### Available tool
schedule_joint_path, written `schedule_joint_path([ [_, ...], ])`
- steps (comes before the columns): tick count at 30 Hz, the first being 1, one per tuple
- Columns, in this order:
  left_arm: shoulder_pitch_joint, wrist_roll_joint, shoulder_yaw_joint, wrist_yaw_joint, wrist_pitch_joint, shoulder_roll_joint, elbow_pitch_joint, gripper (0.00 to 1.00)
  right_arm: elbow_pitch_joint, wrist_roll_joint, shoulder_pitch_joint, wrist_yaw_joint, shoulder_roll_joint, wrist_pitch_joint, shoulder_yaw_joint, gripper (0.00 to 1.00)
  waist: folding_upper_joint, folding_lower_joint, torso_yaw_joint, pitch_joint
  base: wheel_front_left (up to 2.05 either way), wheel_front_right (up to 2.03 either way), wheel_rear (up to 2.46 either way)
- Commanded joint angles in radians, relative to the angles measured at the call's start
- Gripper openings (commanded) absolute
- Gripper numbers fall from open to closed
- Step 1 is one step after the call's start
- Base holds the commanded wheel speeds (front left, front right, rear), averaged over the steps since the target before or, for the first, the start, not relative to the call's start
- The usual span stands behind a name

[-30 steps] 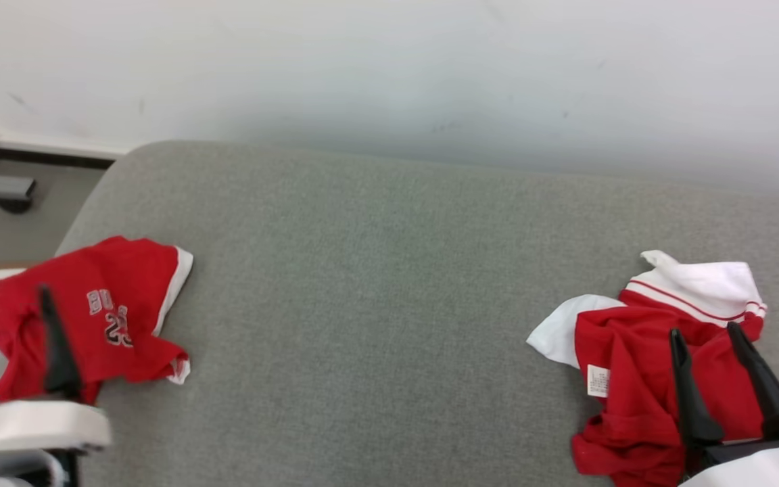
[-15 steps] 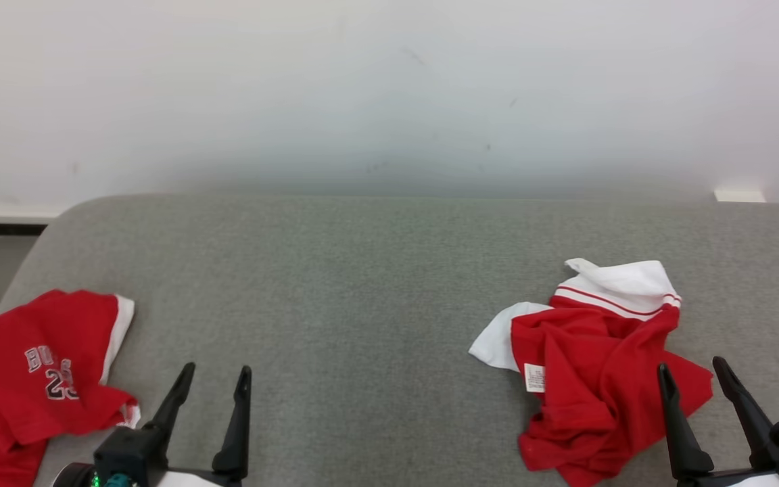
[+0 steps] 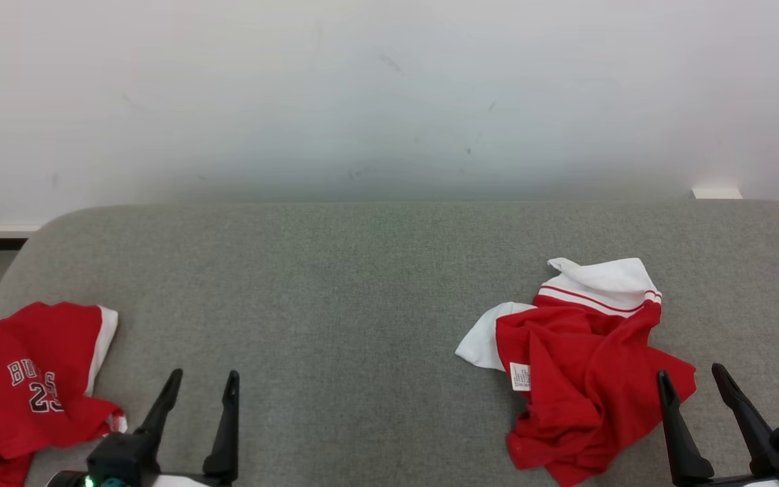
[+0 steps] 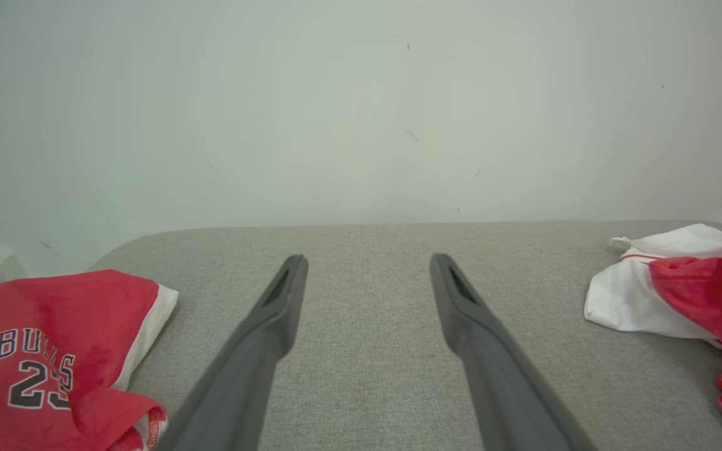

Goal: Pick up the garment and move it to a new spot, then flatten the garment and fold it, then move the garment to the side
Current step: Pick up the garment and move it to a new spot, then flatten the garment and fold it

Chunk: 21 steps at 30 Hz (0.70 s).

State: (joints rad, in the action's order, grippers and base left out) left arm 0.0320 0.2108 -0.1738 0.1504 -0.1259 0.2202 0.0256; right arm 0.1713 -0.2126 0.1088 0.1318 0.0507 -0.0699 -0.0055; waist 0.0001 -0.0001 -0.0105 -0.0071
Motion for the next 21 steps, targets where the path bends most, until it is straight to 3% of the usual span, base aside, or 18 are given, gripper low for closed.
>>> schedule_joint_path([
  [1, -0.005, 0.003, 0.003, 0.004, -0.004, 0.007, -0.003, 1.00, 0.002, -0.005, -0.001, -0.002, 0.000, 0.002, -0.002, 1.00, -0.0001, 0.0001, 0.000, 0.001, 0.00, 0.00, 0.00],
  [15, -0.009, 0.015, 0.005, 0.018, 0.002, 0.015, 0.011, 1.00, -0.006, -0.003, -0.012, -0.002, 0.000, 0.016, -0.004, 1.00, -0.0001, 0.0001, 0.003, 0.016, 0.00, 0.00, 0.00],
  [21, -0.039, 0.007, -0.005, 0.019, 0.000, 0.013, 0.028, 1.00, -0.051, 0.024, -0.040, -0.002, 0.001, -0.024, 0.109, 1.00, -0.0001, 0.0001, 0.019, 0.060, 0.00, 0.00, 0.00],
])
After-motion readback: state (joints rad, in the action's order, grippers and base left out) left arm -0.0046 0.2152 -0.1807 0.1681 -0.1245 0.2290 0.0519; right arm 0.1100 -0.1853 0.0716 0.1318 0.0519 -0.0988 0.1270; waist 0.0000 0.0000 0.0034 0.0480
